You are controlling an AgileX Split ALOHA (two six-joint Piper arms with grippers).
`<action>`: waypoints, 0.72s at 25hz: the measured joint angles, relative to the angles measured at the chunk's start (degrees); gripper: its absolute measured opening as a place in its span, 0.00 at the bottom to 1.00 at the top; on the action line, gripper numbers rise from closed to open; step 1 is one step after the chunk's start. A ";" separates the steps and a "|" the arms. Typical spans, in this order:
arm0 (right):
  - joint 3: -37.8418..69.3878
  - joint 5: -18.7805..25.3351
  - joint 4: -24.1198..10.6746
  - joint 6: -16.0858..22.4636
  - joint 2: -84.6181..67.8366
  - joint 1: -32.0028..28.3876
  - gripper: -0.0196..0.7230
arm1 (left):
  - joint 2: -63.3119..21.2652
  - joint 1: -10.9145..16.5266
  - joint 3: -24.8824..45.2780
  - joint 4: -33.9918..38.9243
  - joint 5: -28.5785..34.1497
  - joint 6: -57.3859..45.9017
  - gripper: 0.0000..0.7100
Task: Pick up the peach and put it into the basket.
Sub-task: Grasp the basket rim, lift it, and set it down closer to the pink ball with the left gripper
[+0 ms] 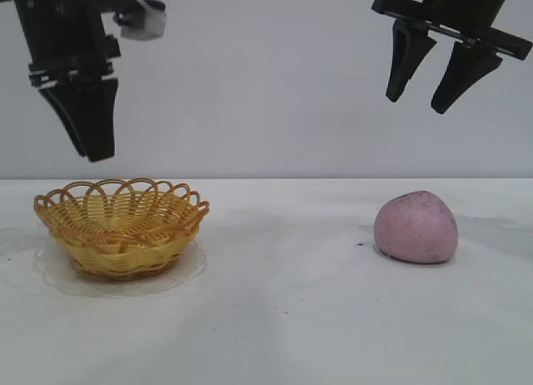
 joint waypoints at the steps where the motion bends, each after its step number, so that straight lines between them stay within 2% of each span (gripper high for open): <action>1: 0.00 0.00 0.00 0.00 0.00 0.00 0.59 | 0.52 -0.09 -0.15 0.00 0.00 0.00 0.43; 5: 0.00 0.00 -0.22 -0.10 0.00 0.00 0.59 | 3.51 -0.09 -3.35 0.07 0.54 0.00 0.43; 13: 0.00 0.00 -0.70 -0.20 0.00 0.00 0.59 | 12.37 -0.09 -14.10 0.22 9.25 0.00 0.43; 17: 0.00 0.00 -0.82 -0.20 0.00 0.00 0.59 | 14.98 -0.09 -16.67 1.47 12.10 -1.30 0.43; 18: 0.00 0.00 -0.84 -0.20 0.00 0.00 0.59 | 15.10 -0.09 -16.79 2.03 12.34 -2.57 0.33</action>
